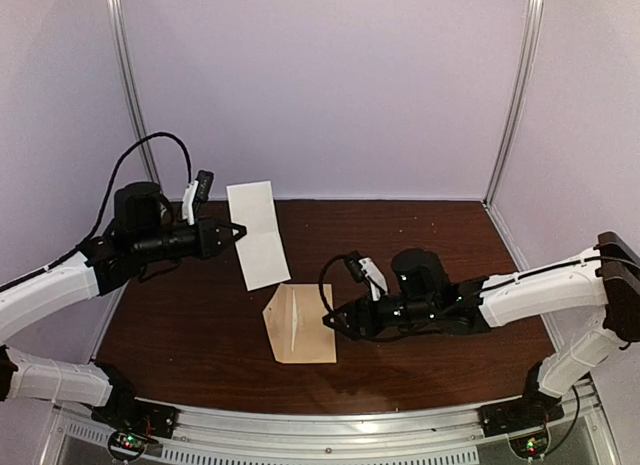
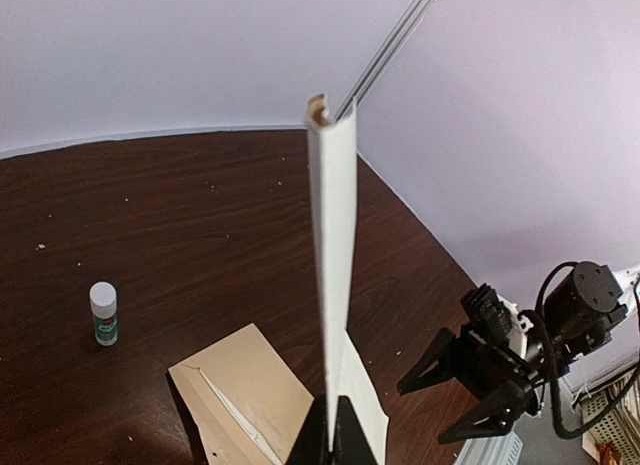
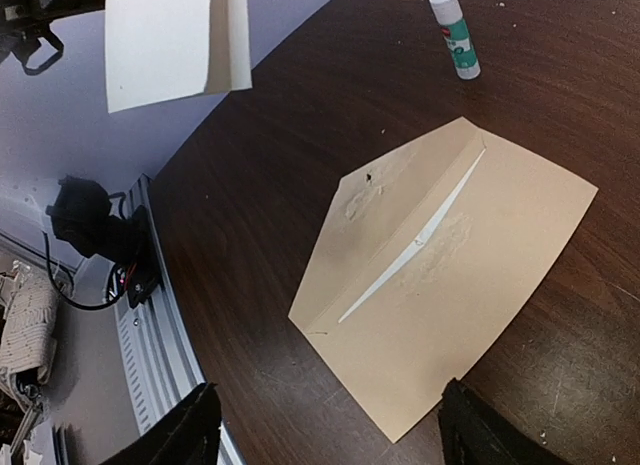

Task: Place the letter into the envelope and seal it
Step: Adjust the letter.

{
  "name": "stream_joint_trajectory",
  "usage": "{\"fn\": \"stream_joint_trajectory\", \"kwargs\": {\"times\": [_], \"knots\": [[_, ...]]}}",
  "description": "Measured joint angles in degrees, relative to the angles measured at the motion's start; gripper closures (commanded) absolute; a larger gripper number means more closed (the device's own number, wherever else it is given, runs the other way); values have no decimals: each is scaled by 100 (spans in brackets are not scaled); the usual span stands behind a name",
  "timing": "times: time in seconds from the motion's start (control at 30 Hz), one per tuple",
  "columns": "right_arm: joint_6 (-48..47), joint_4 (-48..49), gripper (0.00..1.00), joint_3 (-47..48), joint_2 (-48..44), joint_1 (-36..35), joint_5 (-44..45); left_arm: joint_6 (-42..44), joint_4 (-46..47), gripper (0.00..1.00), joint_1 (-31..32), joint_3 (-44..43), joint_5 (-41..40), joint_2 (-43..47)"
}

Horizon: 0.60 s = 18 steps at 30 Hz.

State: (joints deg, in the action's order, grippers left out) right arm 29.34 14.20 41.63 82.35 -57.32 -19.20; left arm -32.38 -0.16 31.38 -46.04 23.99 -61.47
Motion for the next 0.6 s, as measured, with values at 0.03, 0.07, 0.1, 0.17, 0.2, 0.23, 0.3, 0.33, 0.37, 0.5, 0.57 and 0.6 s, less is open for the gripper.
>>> {"fn": "stream_joint_trajectory", "kwargs": {"times": [0.03, 0.07, 0.1, 0.17, 0.2, 0.23, 0.3, 0.33, 0.37, 0.5, 0.57, 0.6], "knots": [[13, 42, 29, 55, 229, -17, 0, 0, -37, 100, 0, 50, -4, 15], [37, 66, 31, 129, 452, -22, 0, -2, -63, 100, 0, 116, -13, 35], [61, 111, 32, 243, 774, -22, 7, -7, -94, 100, 0, 192, -33, 55], [76, 151, 34, 334, 1032, -26, -2, -11, -149, 100, -7, 337, -79, 85], [81, 188, 34, 417, 1222, -28, -17, -15, -181, 100, -4, 400, -107, 94], [85, 221, 35, 496, 1373, -26, -28, -22, -214, 100, -4, 450, -136, 105], [87, 286, 35, 671, 1722, -28, -52, -37, -302, 100, -4, 533, -192, 142], [87, 321, 36, 737, 1858, -31, -61, -48, -323, 100, -7, 584, -214, 175], [87, 343, 36, 802, 1989, -33, -74, -61, -337, 100, -7, 632, -225, 205], [72, 361, 36, 1043, 2420, -33, -120, -146, -356, 100, -7, 793, -232, 278], [66, 358, 36, 1130, 2579, -33, -131, -210, -356, 100, -7, 874, -234, 275], [63, 354, 37, 1161, 2636, -33, -133, -240, -356, 100, -4, 916, -232, 271]]}}
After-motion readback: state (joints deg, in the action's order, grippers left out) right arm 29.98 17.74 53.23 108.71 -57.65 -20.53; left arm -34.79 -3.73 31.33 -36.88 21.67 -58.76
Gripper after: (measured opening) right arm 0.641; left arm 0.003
